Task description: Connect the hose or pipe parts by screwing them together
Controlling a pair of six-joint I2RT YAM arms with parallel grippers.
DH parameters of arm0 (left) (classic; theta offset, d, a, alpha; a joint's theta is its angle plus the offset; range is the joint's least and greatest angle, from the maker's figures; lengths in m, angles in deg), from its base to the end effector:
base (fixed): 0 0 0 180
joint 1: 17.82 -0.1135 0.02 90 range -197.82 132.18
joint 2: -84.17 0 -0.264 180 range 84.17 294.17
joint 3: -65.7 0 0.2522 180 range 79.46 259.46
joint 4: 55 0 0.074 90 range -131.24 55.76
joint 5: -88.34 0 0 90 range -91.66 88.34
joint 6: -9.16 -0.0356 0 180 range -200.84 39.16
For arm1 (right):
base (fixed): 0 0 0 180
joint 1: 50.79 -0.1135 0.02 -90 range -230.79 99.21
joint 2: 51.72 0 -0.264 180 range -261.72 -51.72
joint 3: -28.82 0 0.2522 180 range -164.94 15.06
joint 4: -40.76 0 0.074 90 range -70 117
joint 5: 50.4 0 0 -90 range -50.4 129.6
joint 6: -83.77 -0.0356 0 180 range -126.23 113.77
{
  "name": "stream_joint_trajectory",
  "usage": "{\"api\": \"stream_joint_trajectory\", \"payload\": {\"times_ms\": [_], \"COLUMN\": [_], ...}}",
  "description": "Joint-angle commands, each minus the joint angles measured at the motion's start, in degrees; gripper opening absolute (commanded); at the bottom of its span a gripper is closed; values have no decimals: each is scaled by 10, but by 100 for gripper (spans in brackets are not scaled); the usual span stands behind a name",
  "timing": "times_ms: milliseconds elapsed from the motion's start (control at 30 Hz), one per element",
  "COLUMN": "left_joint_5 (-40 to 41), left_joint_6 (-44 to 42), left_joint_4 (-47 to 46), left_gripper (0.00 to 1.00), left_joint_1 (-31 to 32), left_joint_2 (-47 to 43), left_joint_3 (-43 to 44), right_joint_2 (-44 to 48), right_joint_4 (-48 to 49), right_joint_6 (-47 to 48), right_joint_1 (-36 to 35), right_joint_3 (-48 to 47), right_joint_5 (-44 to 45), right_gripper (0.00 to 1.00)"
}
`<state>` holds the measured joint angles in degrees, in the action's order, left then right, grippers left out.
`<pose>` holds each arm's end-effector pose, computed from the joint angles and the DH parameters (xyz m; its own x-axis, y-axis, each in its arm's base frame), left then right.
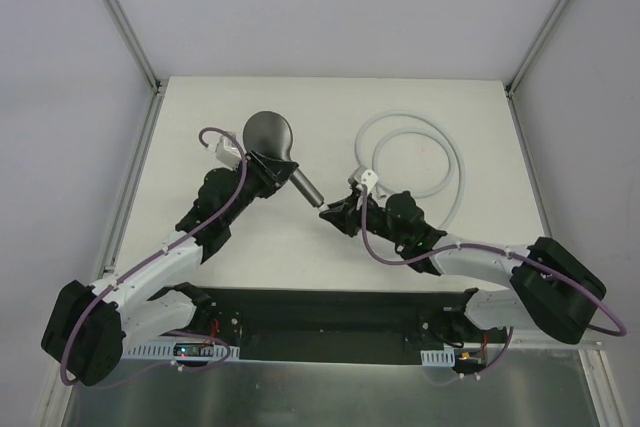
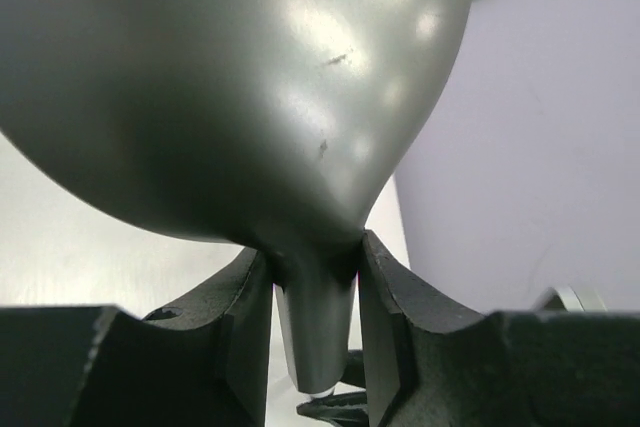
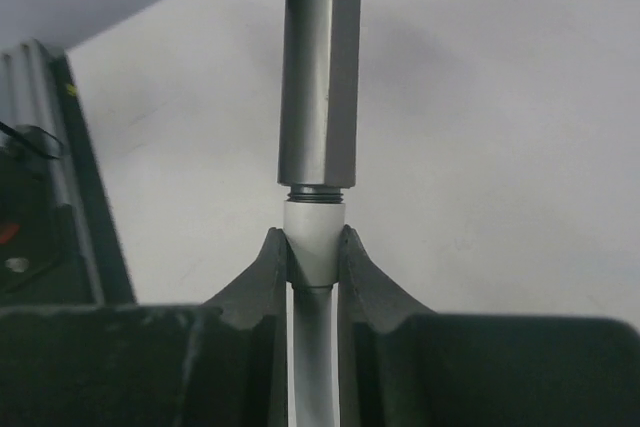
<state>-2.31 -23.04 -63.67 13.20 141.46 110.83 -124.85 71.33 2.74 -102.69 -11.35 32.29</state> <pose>0.1997 -0.1206 0.2758 -0.4721 -0.7035 -0.5313 0.2356 0.4801 -0.8450 0.1595 0.2107 0.2244 0.1085 -0.1122 -0.9877 -0.8525 0.5006 -0.1505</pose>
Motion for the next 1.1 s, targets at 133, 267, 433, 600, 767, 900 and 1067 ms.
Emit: {"api": "stream_joint_trajectory", "payload": {"times_ms": [133,267,433,600,767,900,1067], "left_joint_5": [-174,-194,-129,3,135,191,202], "left_joint_6": [-86,-67,-92,-77,-48,-12,23], "left_joint_4": [-457,-522,-307,-105,121,273,313], "left_gripper": [0,0,0,0,0,0,0], "left_joint_1": [9,8,9,11,21,23,23], "left_joint_2": [25,65,23,-39,-67,-63,-76], "left_joint_3": [-125,-126,-81,-30,48,111,127], "right_joint_2": [-78,-97,-41,65,67,27,-57], "right_joint_4": [370,367,246,-36,-176,-180,-190], "right_joint_6": [-296,-304,-238,-28,144,224,271], "right_joint_1": [101,109,111,34,-79,-146,-193], "right_joint_3": [16,21,44,9,-77,-118,-187], "right_joint_5": [-254,-262,-176,-26,227,320,362], "right_gripper": [1,2,63,87,87,75,70]}}
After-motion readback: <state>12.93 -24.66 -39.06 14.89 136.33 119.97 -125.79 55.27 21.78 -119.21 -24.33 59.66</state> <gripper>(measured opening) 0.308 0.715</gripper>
